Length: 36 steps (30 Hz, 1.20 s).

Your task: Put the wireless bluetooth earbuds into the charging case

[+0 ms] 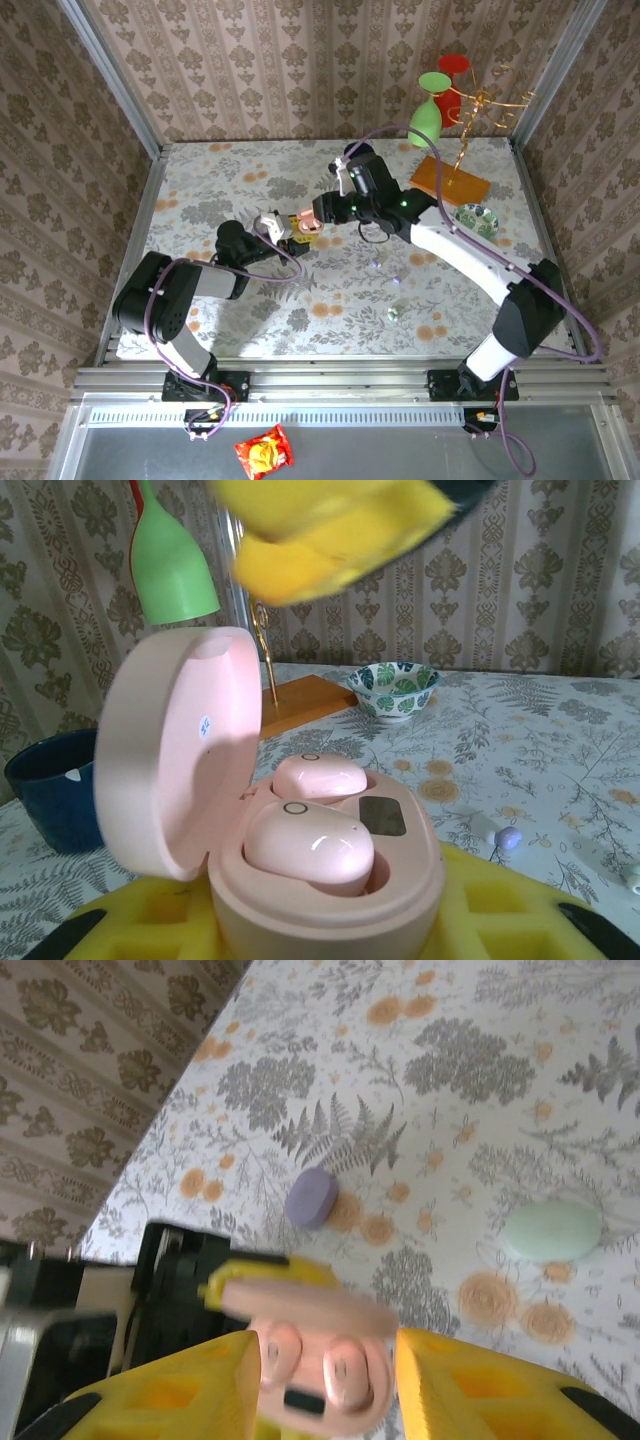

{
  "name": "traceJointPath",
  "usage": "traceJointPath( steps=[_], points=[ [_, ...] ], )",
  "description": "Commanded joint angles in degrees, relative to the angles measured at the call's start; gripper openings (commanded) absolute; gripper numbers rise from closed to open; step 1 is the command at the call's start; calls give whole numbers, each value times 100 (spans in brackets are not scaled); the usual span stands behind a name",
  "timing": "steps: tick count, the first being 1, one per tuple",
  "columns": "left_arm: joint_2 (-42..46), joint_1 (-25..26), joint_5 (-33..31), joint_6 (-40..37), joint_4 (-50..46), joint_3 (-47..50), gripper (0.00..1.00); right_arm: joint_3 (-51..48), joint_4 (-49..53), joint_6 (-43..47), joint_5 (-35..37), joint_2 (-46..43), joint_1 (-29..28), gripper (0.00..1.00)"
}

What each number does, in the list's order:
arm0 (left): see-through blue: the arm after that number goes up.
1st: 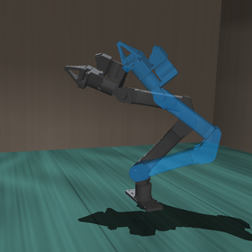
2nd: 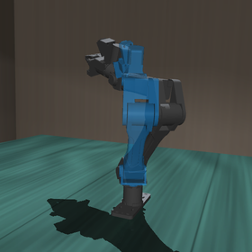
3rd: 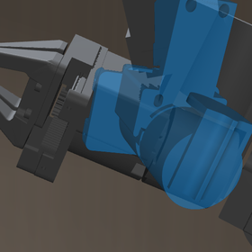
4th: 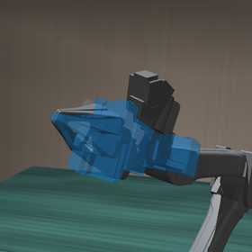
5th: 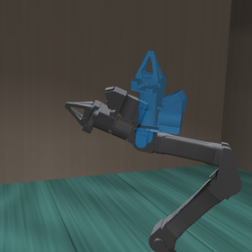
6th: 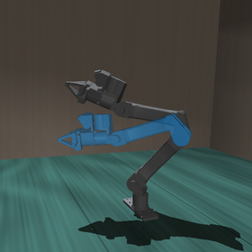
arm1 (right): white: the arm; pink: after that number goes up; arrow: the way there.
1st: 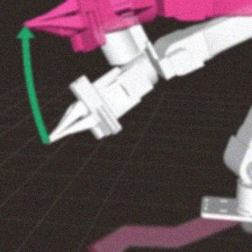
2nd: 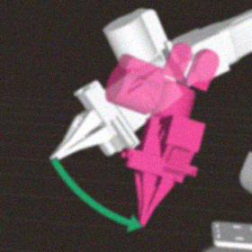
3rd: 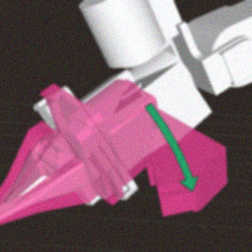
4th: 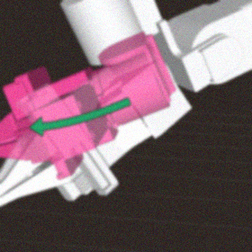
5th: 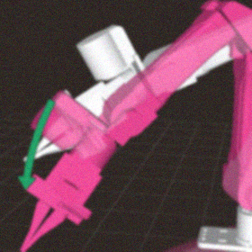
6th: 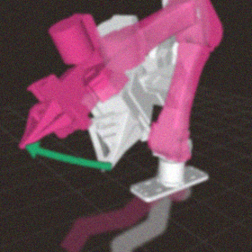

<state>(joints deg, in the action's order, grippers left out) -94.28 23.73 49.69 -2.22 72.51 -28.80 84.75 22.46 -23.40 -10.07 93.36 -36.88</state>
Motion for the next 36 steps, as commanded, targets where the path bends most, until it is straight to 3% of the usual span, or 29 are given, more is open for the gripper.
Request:
traceJointPath(
  steps=[1,8,14,18,22,27,36],
  points=[
    [113,44,143,-95,185,76,34,613,392,242,176,494,32,41],
    [113,27,-18,254,185,-44,34,871,645,300,-10,821,19,40],
    [151,-6,-238,558,201,-166,36,382,455,151,108,320,27,40],
    [201,-26,-320,781,198,-234,36,40,121,-348,-121,-30,208,48],
    [291,-13,-293,1044,199,-325,35,-654,-891,-1383,-1192,-399,651,64],
    [397,111,-356,1141,195,-451,36,-1610,-2783,-2993,-2737,-473,1084,70],
    [424,203,-543,1144,194,-662,36,-2343,-4592,-4286,-3263,-247,986,66]
  ],
)
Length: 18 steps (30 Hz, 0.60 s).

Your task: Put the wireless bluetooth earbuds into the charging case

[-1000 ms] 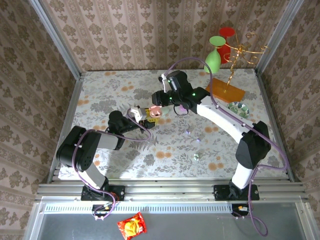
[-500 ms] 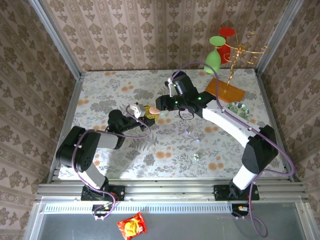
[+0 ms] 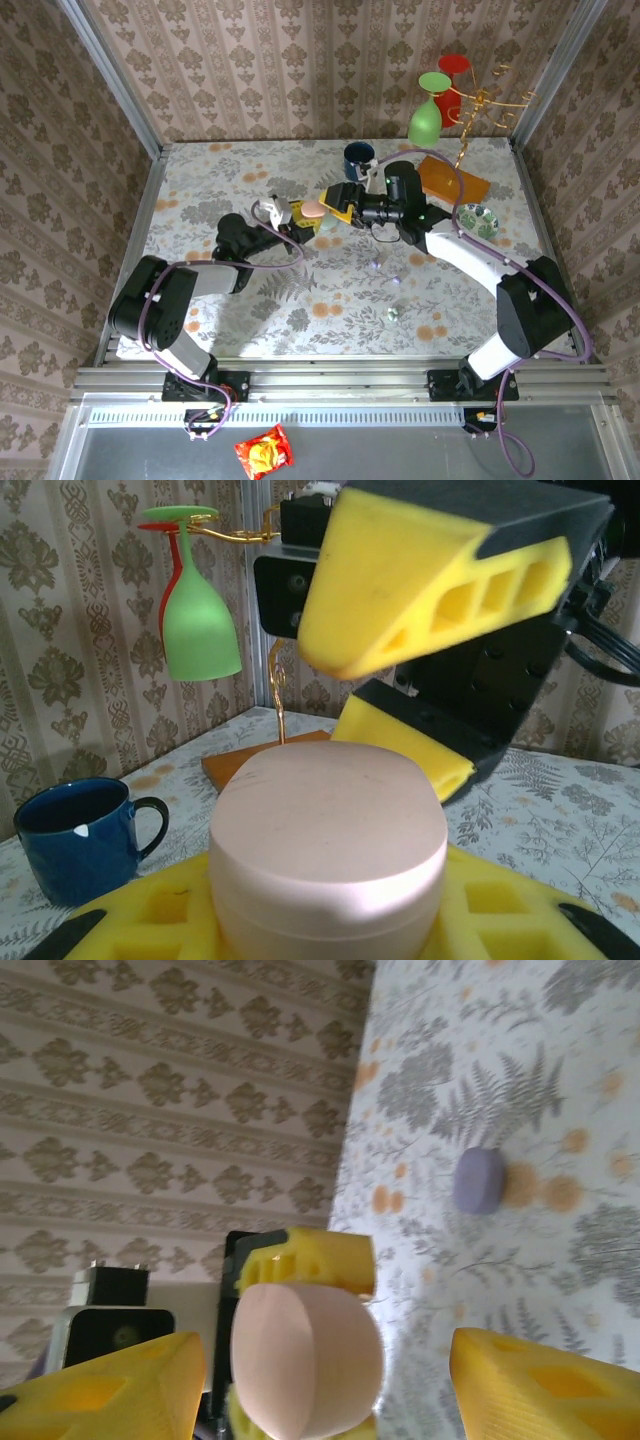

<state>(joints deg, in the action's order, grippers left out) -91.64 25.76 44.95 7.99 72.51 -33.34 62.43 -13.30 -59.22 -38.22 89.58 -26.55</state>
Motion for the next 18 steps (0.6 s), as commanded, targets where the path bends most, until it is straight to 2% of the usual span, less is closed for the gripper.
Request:
traceJointPath(
  steps=[1,5,10,12,13,18],
  points=[
    [155,0,-95,117,197,-216,36,-124,-1127,-780,-494,178,-53,65],
    [135,-1,-231,115,197,-225,35,-160,-1320,-914,-543,275,-73,61],
    [8,1,-228,154,198,-268,35,-196,-1474,-1005,-572,360,-70,48],
    [4,5,-232,151,198,-270,35,-205,-1543,-1004,-584,367,-63,46],
    [-3,155,-231,125,200,-268,35,-229,-1554,-944,-510,344,-55,43],
    [23,172,-204,19,194,-248,36,-276,-1467,-758,-353,262,-17,22]
  ],
)
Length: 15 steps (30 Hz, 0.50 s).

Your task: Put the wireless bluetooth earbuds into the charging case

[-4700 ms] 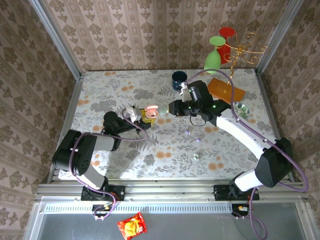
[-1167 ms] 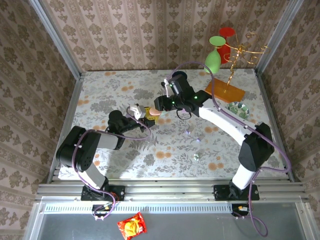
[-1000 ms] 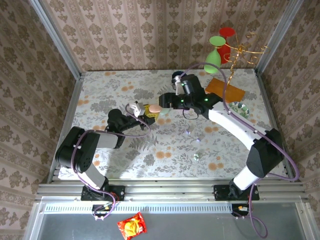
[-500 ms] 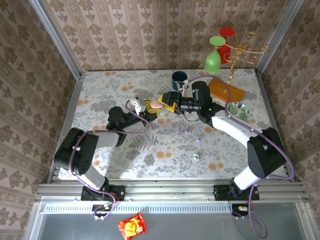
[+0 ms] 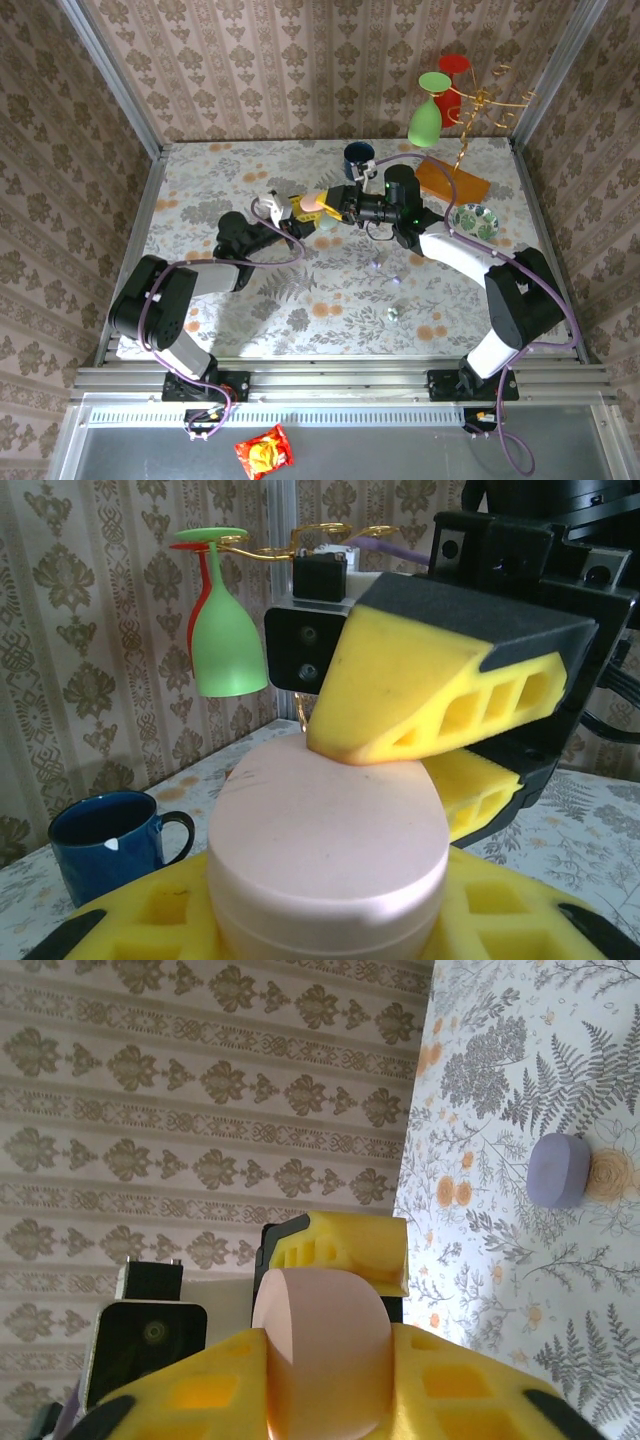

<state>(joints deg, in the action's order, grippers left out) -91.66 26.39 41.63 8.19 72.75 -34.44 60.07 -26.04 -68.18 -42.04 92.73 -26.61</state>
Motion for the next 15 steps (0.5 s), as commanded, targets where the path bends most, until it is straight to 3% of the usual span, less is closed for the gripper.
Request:
traceJointPath(
  steps=[1,9,15],
  points=[
    [18,111,156,-8,169,-134,36,-29,-191,125,14,-45,-11,21],
    [50,107,187,-173,162,-8,44,4,47,309,175,-27,20,19],
    [167,86,260,-508,145,255,77,-134,812,929,752,-169,177,19]
  ],
)
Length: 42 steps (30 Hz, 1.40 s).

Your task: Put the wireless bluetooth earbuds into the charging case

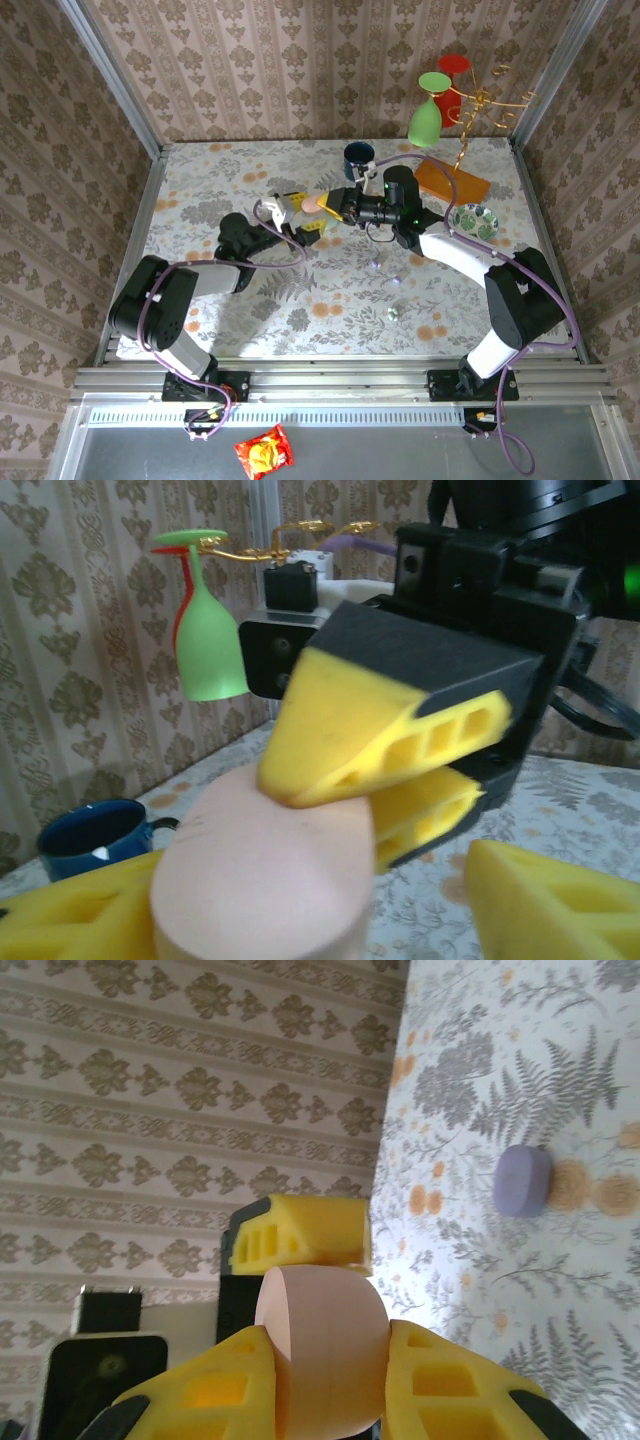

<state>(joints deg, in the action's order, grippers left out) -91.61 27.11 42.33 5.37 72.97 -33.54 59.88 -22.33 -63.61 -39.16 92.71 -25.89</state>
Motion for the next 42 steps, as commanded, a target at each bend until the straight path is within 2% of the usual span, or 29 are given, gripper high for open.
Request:
traceJointPath(
  steps=[1,4,8,15,18,22,27,30,34,38,42],
  points=[
    [181,5,239,-296,122,246,83,-159,583,624,532,-158,184,19],
    [218,3,311,-514,119,437,94,-373,586,716,493,-45,515,19],
    [207,17,374,-651,86,651,100,-753,744,879,755,54,1023,19],
    [12,230,400,-685,59,905,100,-1425,950,1231,1321,148,1757,19],
    [-39,273,202,-690,26,1037,100,-1536,997,1421,1502,310,1982,19],
    [82,299,-30,-808,-465,1078,100,-1557,1028,1536,1578,635,2166,19],
    [434,321,-500,-962,-1228,1034,100,-1584,1012,1587,1737,778,2202,28],
    [785,321,-1525,-739,-1908,925,100,-1589,1151,1659,1855,585,2204,43],
    [1305,330,-2631,-849,-3425,581,100,-1580,1643,1908,2248,-6,2198,58],
    [1604,316,-3935,-805,-4627,267,100,-1534,2199,2259,2628,-668,2110,63],
    [1708,215,-4657,-554,-6036,-300,100,-1373,2560,2724,2728,-1102,1786,64]
  ],
)
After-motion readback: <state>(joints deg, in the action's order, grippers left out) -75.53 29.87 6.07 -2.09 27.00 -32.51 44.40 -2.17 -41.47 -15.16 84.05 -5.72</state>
